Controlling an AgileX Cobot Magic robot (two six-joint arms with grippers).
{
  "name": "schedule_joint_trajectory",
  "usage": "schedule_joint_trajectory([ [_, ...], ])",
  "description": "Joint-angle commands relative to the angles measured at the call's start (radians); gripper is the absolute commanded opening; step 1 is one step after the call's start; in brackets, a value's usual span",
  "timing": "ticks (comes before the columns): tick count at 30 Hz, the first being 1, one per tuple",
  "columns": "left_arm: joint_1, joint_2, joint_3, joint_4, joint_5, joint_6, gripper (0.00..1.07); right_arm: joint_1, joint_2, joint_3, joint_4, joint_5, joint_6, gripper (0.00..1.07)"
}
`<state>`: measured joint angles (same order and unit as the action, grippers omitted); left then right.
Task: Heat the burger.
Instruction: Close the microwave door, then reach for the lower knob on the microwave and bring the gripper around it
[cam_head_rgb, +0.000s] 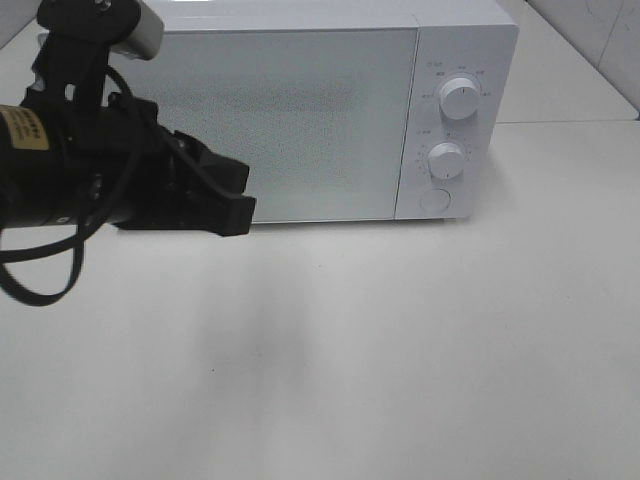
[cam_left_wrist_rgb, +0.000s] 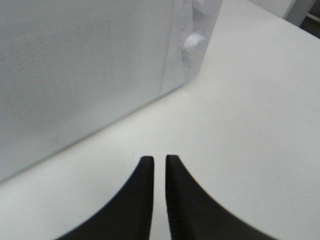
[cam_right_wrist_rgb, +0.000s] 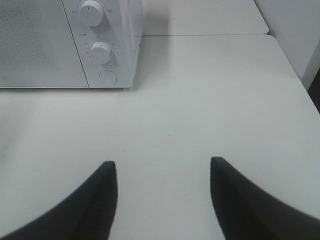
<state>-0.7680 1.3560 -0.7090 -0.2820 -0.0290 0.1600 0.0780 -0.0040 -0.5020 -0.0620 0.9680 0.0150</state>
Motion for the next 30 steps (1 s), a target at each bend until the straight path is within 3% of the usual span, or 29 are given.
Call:
schedule_joint_trajectory([
  [1,0.0,-0.05,0.001,-0.017,0.117,-0.037,0.34,-0.005,-0.026,0.007,0.001,-0.005,-0.001,0.57],
  [2,0.0,-0.078,0.001,-0.017,0.173,-0.095,0.65,-0.005,-0.026,0.007,0.001,-0.005,-0.001,0.57],
  [3,0.0,-0.089,0.0,-0.012,0.201,-0.117,0.84,-0.005,-0.026,0.007,0.001,-0.005,-0.001,0.57],
  [4,0.0,-0.089,0.0,-0.012,0.201,-0.117,0.84,-0.005,-0.026,0.007,0.001,-0.005,-0.001,0.57],
  [5,0.0,-0.107,0.0,0.012,0.256,-0.109,1.02,-0.005,-0.026,0.007,0.001,-0.005,-0.001,0.57],
  [11,0.0,-0.166,0.0,0.154,0.389,-0.098,1.01,-0.005,-0.026,0.007,0.001,-0.005,-0.001,0.57],
  [15,0.01,-0.194,0.0,0.186,0.452,-0.11,1.01,-0.005,-0.026,0.007,0.001,-0.005,-0.001,0.57],
  [17,0.085,-0.236,0.0,0.172,0.534,-0.137,1.01,-0.005,-0.026,0.007,0.001,-0.005,-0.001,0.57],
  [18,0.085,-0.236,0.0,0.172,0.534,-0.137,1.01,-0.005,-0.026,0.007,0.001,-0.005,-0.001,0.57],
  [20,0.206,-0.288,0.0,0.173,0.623,-0.14,1.01,-0.005,-0.026,0.007,0.001,-0.005,-0.001,0.57],
  [21,0.206,-0.288,0.0,0.173,0.623,-0.14,1.01,-0.005,-0.026,0.007,0.001,-0.005,-0.001,0.57],
  [23,0.338,-0.335,0.0,0.194,0.706,-0.13,1.01,-0.005,-0.026,0.007,0.001,-0.005,-0.001,0.57],
  [24,0.338,-0.335,0.0,0.194,0.706,-0.13,1.01,-0.005,-0.026,0.007,0.001,-0.005,-0.001,0.57],
  [26,0.477,-0.372,0.0,0.219,0.782,-0.13,1.01,-0.005,-0.026,0.007,0.001,-0.005,-0.001,0.57],
  [27,0.477,-0.372,0.0,0.219,0.782,-0.13,1.01,-0.005,-0.026,0.007,0.001,-0.005,-0.001,0.57],
  [28,0.566,-0.392,0.0,0.224,0.831,-0.115,1.01,-0.005,-0.026,0.007,0.001,-0.005,-0.001,0.57],
  [29,0.566,-0.392,0.0,0.224,0.831,-0.115,1.01,-0.005,-0.026,0.007,0.001,-0.005,-0.001,0.57],
  [30,0.634,-0.407,0.0,0.222,0.874,-0.073,1.01,-0.005,-0.026,0.007,0.001,-0.005,-0.001,0.57],
])
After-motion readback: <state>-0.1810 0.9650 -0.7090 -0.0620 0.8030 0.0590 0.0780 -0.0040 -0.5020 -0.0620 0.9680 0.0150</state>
